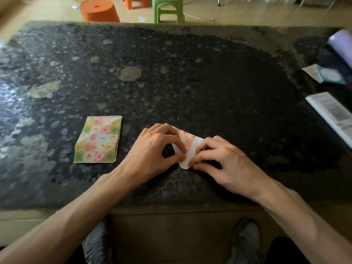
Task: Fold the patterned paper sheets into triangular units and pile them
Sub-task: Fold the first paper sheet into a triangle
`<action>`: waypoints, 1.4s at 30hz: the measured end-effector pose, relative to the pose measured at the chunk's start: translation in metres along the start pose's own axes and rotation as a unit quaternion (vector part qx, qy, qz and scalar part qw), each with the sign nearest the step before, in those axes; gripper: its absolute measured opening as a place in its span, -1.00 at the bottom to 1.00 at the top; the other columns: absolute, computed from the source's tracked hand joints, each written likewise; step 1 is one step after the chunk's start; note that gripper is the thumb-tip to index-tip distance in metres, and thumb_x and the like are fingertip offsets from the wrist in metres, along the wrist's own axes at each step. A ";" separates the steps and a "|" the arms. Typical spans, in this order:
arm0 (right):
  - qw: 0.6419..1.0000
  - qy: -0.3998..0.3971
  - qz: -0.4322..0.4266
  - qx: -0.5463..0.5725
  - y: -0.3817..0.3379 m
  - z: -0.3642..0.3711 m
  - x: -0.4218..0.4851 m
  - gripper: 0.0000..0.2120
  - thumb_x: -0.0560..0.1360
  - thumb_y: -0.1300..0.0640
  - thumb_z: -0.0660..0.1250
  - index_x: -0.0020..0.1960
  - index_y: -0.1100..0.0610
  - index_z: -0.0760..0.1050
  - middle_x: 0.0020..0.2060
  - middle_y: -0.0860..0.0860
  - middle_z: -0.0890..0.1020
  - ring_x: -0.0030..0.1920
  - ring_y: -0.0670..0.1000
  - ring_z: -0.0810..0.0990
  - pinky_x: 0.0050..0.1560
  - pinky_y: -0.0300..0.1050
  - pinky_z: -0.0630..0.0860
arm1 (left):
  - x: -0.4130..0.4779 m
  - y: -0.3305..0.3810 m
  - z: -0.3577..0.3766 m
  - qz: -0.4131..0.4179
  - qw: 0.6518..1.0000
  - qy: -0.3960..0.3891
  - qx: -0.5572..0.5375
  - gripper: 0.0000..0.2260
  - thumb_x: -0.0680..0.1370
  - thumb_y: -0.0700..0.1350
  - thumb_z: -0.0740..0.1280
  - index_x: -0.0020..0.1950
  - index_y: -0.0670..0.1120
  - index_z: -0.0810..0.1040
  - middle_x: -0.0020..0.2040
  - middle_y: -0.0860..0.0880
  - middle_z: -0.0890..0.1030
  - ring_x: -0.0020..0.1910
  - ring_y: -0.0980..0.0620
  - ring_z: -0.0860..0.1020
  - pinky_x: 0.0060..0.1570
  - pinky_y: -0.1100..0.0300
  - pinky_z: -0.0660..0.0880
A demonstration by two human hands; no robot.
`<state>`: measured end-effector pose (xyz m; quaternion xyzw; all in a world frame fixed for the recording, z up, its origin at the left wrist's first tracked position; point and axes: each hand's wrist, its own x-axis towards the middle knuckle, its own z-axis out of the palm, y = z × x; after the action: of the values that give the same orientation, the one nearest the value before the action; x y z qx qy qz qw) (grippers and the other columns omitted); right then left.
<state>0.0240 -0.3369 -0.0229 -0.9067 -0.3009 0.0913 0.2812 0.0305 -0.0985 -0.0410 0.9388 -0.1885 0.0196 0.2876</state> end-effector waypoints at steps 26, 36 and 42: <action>0.989 0.101 0.102 0.026 -0.009 0.022 0.010 -0.85 0.51 -0.08 0.46 0.07 -0.14 0.68 -0.12 -0.22 0.59 0.03 -0.19 0.50 -0.02 -0.27 0.48 | -0.003 -0.004 0.003 0.004 0.999 -0.004 -0.035 -0.77 0.42 0.41 0.35 -0.13 0.31 0.62 0.12 0.24 0.51 0.21 0.23 0.42 0.27 0.00 0.39; 0.984 0.125 0.123 0.024 -0.009 0.022 0.008 -0.80 0.48 -0.11 0.52 0.08 -0.15 0.64 -0.11 -0.21 0.53 0.02 -0.18 0.46 -0.06 -0.38 0.35 | -0.003 -0.003 0.003 -0.003 0.999 -0.005 -0.031 -0.73 0.42 0.41 0.37 -0.07 0.28 0.66 0.13 0.25 0.51 0.23 0.23 0.41 0.28 0.04 0.37; 0.983 0.117 0.140 0.027 -0.008 0.022 0.009 -0.84 0.48 -0.12 0.53 0.03 -0.13 0.66 -0.03 -0.19 0.53 0.11 -0.17 0.45 -0.03 -0.36 0.36 | -0.003 -0.004 0.002 -0.006 0.999 -0.011 -0.036 -0.72 0.41 0.41 0.38 -0.07 0.28 0.66 0.13 0.25 0.51 0.24 0.24 0.40 0.29 0.05 0.34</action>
<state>0.0201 -0.3160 -0.0363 -0.9365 -0.1332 0.0314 0.3230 0.0289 -0.0951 -0.0455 0.9290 -0.1863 0.0008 0.3197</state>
